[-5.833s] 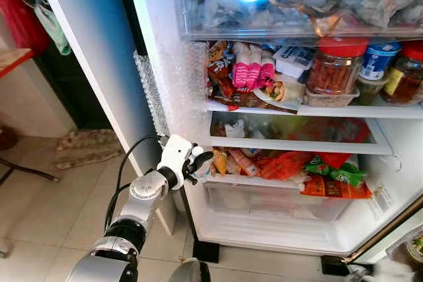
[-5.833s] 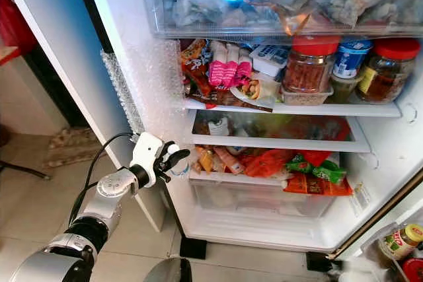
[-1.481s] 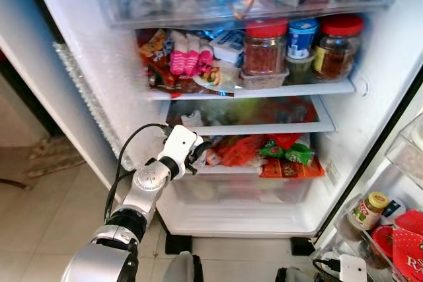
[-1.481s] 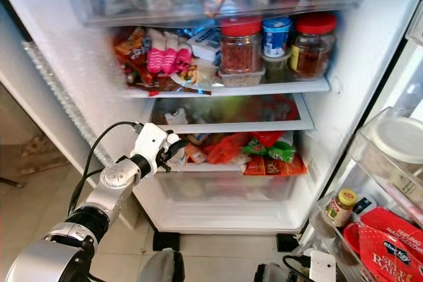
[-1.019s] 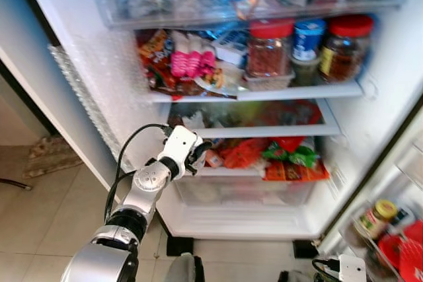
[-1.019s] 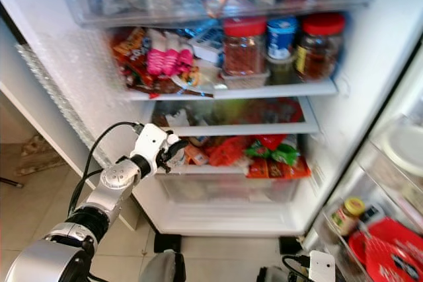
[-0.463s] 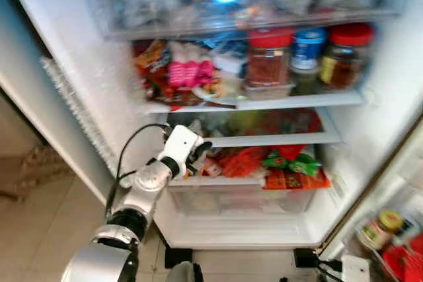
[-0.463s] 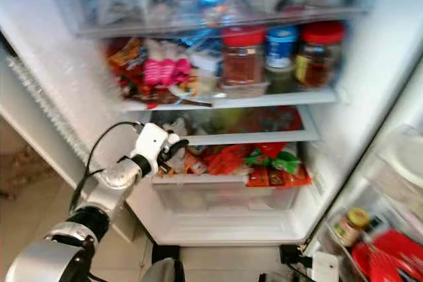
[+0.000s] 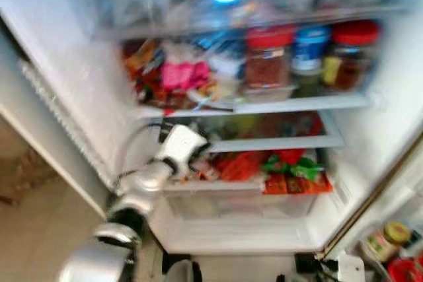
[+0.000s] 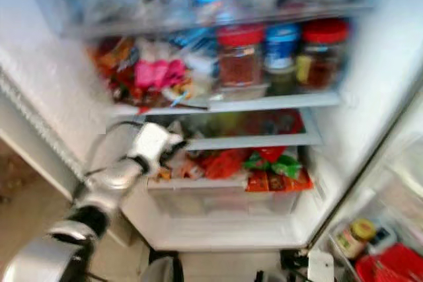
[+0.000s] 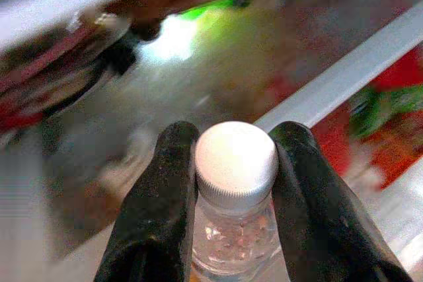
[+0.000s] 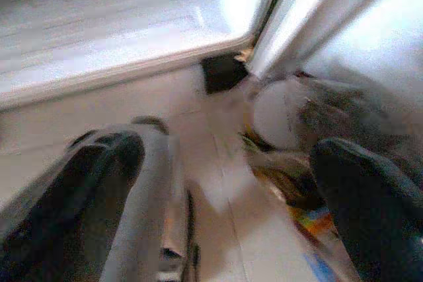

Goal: Restocking fridge

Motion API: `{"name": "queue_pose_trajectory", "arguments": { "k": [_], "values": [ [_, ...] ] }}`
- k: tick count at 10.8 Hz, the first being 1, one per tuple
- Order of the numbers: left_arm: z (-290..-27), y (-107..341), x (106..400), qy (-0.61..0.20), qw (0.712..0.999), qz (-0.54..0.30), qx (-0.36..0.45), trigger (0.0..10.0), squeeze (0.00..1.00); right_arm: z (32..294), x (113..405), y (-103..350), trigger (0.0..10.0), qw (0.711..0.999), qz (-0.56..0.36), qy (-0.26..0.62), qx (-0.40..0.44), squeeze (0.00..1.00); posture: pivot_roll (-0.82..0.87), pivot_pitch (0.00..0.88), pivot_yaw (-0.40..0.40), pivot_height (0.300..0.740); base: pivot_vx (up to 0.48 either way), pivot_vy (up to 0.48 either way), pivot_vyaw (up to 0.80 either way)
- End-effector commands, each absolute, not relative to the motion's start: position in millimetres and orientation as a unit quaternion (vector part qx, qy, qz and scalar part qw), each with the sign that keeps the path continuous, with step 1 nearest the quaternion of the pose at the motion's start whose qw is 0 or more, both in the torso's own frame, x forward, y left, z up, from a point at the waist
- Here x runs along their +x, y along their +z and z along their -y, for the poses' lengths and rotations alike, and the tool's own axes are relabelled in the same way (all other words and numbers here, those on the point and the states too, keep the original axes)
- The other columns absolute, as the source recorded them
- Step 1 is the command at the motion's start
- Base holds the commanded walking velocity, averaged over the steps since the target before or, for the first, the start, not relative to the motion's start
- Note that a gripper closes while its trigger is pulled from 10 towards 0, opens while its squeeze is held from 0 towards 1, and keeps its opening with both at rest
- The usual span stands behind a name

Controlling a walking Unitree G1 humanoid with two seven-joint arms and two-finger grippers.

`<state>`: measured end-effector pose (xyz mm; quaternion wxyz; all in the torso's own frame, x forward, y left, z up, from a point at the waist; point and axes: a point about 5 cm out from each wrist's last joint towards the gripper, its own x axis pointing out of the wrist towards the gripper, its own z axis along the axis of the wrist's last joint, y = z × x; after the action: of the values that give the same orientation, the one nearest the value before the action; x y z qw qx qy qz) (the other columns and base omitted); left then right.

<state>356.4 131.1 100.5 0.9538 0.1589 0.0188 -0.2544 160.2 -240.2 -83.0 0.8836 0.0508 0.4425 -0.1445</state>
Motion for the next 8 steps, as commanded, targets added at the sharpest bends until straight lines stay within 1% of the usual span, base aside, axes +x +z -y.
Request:
{"name": "queue_pose_trajectory", "arguments": {
  "k": [1,2,3,5,6,7,8],
  "values": [
    [-121,108,358,-0.278,0.945,0.000,0.175,10.0,0.00,241,158,-84,10.0,0.882,-0.445,-0.149,0.054,0.00,0.05,0.028,0.090,0.614,0.000,0.000,0.00],
    [-117,111,357,-0.292,0.936,0.010,0.197,10.0,0.00,241,158,-84,10.0,0.882,-0.445,-0.149,0.054,0.00,0.05,0.028,0.090,0.614,0.000,0.000,0.00],
    [-114,114,357,-0.313,0.920,0.022,0.234,10.0,0.00,241,158,-84,10.0,0.881,-0.445,-0.149,0.054,0.00,0.05,0.028,0.093,0.614,0.000,0.000,0.00],
    [-107,119,354,-0.354,0.875,0.045,0.327,10.0,0.00,241,158,-84,10.0,0.881,-0.446,-0.149,0.056,0.00,0.05,0.029,0.094,0.614,0.000,0.000,0.00],
    [-104,123,352,-0.373,0.848,0.056,0.371,10.0,0.00,241,158,-84,10.0,0.881,-0.446,-0.148,0.057,0.00,0.05,0.030,0.096,0.614,0.000,0.000,0.00],
    [-98,128,350,-0.407,0.800,0.069,0.436,10.0,0.00,240,158,-84,10.0,0.881,-0.446,-0.147,0.057,0.00,0.05,0.030,0.095,0.614,0.000,0.000,0.00],
    [-94,131,349,-0.412,0.763,0.088,0.490,10.0,0.00,240,158,-84,10.0,0.881,-0.446,-0.147,0.058,0.00,0.05,0.028,0.097,0.614,0.000,0.000,0.00]
  ]
}}
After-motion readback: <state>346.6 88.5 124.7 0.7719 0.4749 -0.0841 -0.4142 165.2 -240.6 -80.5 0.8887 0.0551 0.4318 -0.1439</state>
